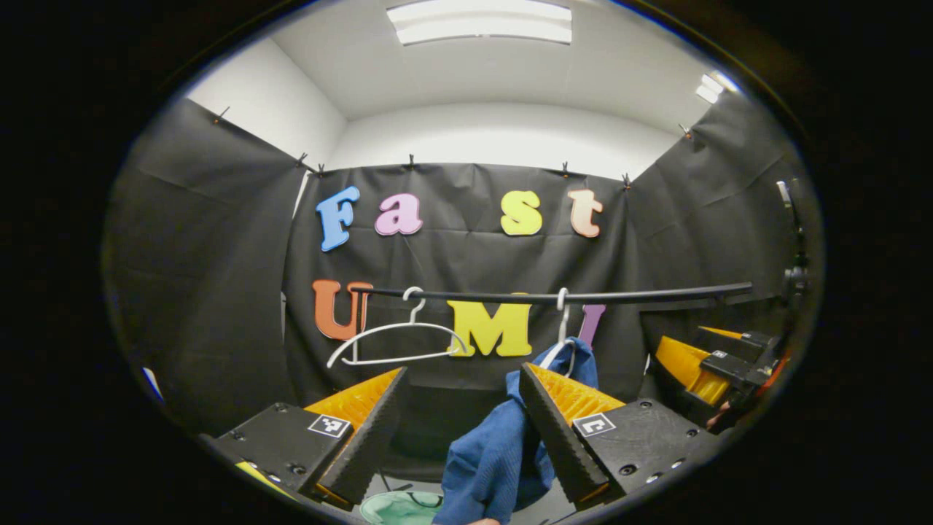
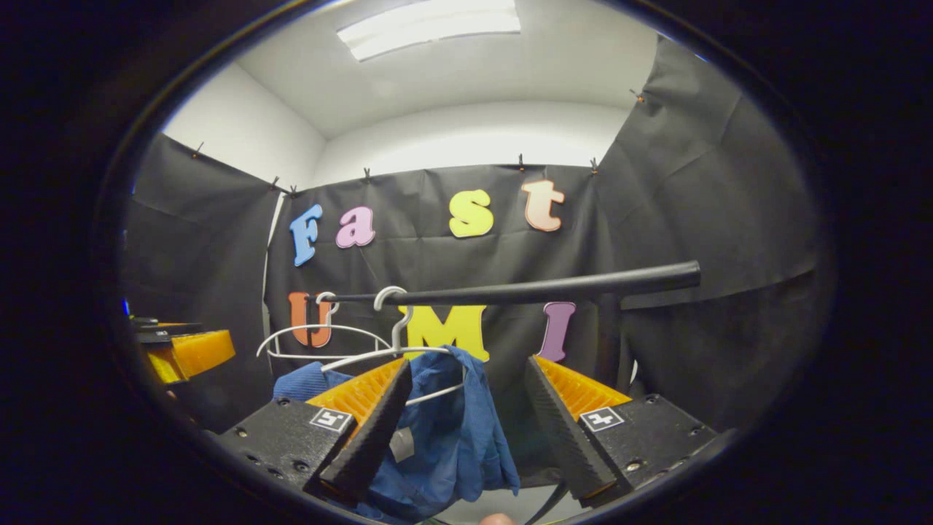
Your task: Grasp the clothes on the hanger with both hands and then place them into the laundry hamper below.
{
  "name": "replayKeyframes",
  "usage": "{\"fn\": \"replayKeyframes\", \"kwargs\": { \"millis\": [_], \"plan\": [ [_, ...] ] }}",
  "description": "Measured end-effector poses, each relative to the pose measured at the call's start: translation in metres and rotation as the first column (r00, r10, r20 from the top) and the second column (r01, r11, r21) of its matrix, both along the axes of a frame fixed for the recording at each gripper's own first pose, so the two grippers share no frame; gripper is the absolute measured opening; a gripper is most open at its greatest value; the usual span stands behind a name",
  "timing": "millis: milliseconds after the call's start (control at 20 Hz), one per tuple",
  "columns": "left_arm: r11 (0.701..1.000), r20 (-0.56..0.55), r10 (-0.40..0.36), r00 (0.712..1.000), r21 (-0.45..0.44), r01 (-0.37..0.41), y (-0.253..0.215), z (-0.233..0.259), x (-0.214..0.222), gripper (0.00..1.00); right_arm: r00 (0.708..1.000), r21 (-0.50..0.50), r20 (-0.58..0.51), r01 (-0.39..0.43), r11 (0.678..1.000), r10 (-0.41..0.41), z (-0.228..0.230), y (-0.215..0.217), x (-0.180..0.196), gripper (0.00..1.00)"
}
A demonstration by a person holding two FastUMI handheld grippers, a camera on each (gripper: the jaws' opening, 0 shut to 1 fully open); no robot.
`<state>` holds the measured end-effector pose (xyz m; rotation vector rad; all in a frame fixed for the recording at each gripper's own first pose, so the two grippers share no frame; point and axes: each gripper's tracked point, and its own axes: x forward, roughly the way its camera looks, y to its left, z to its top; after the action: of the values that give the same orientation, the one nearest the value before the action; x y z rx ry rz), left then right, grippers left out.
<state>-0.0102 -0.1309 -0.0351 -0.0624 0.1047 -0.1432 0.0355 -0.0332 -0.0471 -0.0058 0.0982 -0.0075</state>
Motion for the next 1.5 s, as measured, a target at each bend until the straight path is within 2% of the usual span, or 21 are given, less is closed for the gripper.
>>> {"fn": "replayKeyframes", "kwargs": {
  "millis": [50, 100, 450, 500, 600, 650, 700, 750, 1000, 1150, 1200, 1400, 1450, 1500],
  "plan": [
    [1.0, -0.005, -0.004, 1.0, 0.003, 0.004, -0.01, -0.001, -0.001, 0.95, 1.0, -0.001, -0.004, -0.005, 1.0, 0.005, -0.002, -0.002, 0.001, 0.98],
    [1.0, -0.016, -0.004, 1.0, 0.008, 0.004, -0.018, -0.004, -0.003, 1.0, 1.0, -0.003, -0.006, -0.013, 1.0, 0.013, -0.003, -0.005, 0.003, 0.98],
    [1.0, -0.131, -0.008, 0.991, 0.001, 0.009, -0.068, -0.036, -0.005, 1.0, 0.998, -0.013, -0.014, -0.055, 0.998, 0.055, -0.009, -0.019, 0.003, 0.99],
    [1.0, -0.149, -0.01, 0.989, -0.003, 0.009, -0.072, -0.041, -0.005, 0.95, 0.999, -0.011, -0.015, -0.053, 0.999, 0.052, -0.009, -0.021, 0.003, 0.98],
    [1.0, -0.188, -0.014, 0.982, -0.009, 0.013, -0.078, -0.054, -0.002, 0.95, 0.999, -0.012, -0.011, -0.045, 0.999, 0.045, -0.009, -0.026, 0.001, 0.98],
    [1.0, -0.202, -0.008, 0.979, -0.007, 0.007, -0.077, -0.06, 0.001, 1.0, 0.999, -0.012, -0.011, -0.041, 0.999, 0.041, -0.01, -0.028, -0.001, 0.98],
    [1.0, -0.209, -0.001, 0.978, 0.005, 0.003, -0.073, -0.064, 0.006, 0.95, 0.999, -0.014, -0.012, -0.033, 0.999, 0.033, -0.013, -0.027, -0.001, 0.98],
    [1.0, -0.211, 0.016, 0.977, 0.025, -0.011, -0.065, -0.068, 0.014, 0.95, 1.0, -0.017, -0.018, -0.024, 1.0, 0.024, -0.016, -0.028, -0.001, 0.98],
    [1.0, -0.248, 0.025, 0.969, 0.014, -0.022, -0.038, -0.086, 0.043, 0.96, 0.998, -0.048, -0.054, 0.036, 0.998, -0.039, -0.037, -0.019, 0.018, 0.98],
    [0.999, -0.268, 0.018, 0.963, 0.037, -0.009, -0.025, -0.099, 0.059, 0.89, 0.992, -0.077, -0.083, 0.09, 0.993, -0.096, -0.057, -0.014, 0.042, 0.98],
    [0.999, -0.274, 0.011, 0.962, 0.034, -0.001, -0.023, -0.103, 0.063, 0.96, 0.988, -0.08, -0.093, 0.116, 0.99, -0.124, -0.065, -0.015, 0.053, 0.98],
    [1.0, -0.315, -0.013, 0.949, 0.005, 0.016, -0.016, -0.121, 0.085, 0.94, 0.964, -0.109, -0.155, 0.201, 0.974, -0.216, -0.096, -0.019, 0.088, 0.99],
    [1.0, -0.324, -0.021, 0.946, 0.0, 0.022, -0.016, -0.125, 0.09, 1.0, 0.954, -0.121, -0.156, 0.237, 0.964, -0.255, -0.098, -0.026, 0.097, 0.99],
    [1.0, -0.331, -0.031, 0.943, -0.005, 0.03, -0.018, -0.128, 0.096, 0.92, 0.946, -0.13, -0.16, 0.262, 0.956, -0.281, -0.102, -0.032, 0.103, 0.98]
  ]
}}
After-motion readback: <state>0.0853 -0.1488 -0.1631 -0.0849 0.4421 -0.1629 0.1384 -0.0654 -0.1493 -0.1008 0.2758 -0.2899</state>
